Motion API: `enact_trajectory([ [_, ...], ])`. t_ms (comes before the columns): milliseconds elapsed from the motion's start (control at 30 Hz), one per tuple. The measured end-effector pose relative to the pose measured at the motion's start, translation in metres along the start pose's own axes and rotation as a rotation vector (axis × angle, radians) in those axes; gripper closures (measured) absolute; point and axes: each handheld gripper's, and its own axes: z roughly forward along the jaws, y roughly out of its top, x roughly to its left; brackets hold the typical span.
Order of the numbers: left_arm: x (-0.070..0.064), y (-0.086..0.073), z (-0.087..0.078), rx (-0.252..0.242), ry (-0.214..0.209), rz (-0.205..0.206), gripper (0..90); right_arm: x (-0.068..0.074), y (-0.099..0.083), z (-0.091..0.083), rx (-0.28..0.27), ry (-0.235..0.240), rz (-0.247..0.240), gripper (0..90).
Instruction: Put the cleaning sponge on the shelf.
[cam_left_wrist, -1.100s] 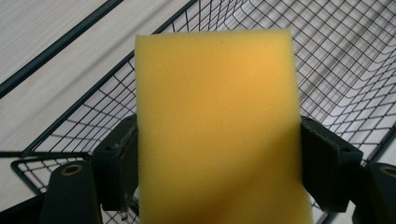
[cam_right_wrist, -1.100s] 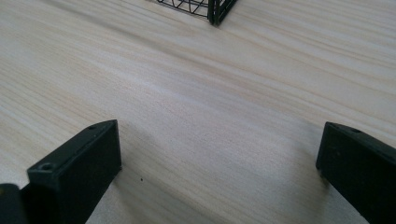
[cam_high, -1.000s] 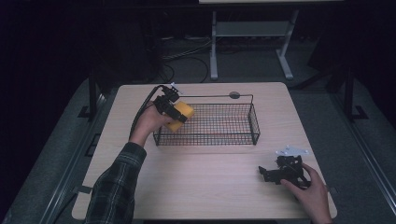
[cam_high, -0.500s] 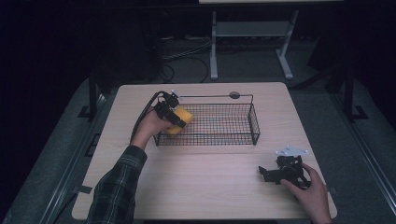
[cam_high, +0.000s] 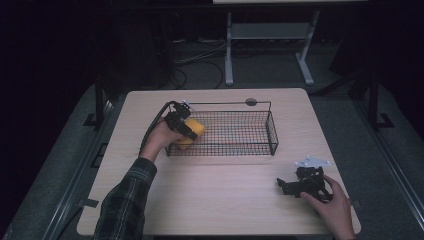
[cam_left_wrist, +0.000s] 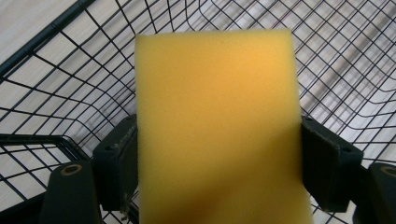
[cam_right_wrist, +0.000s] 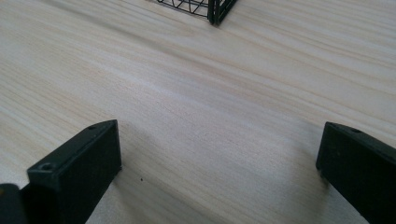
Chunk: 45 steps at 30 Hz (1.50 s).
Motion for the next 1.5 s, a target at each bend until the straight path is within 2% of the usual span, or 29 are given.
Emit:
enact_trajectory([
  [300,-0.002,-0.002,0.004,0.007,0.010,0.009,23.1,0.000,0.000,0.000,0.000,0.000,0.000,0.0],
  [1000,-0.002,-0.001,0.002,0.008,0.012,0.016,17.5,0.000,0.000,0.000,0.000,0.000,0.000,0.0],
  [1133,-0.002,0.000,-0.004,-0.005,0.019,0.017,17.2,0.000,0.000,0.000,0.000,0.000,0.000,0.0],
  [1500,-0.007,0.005,-0.029,-0.055,0.004,0.028,16.8,0.000,0.000,0.000,0.000,0.000,-0.002,0.0],
])
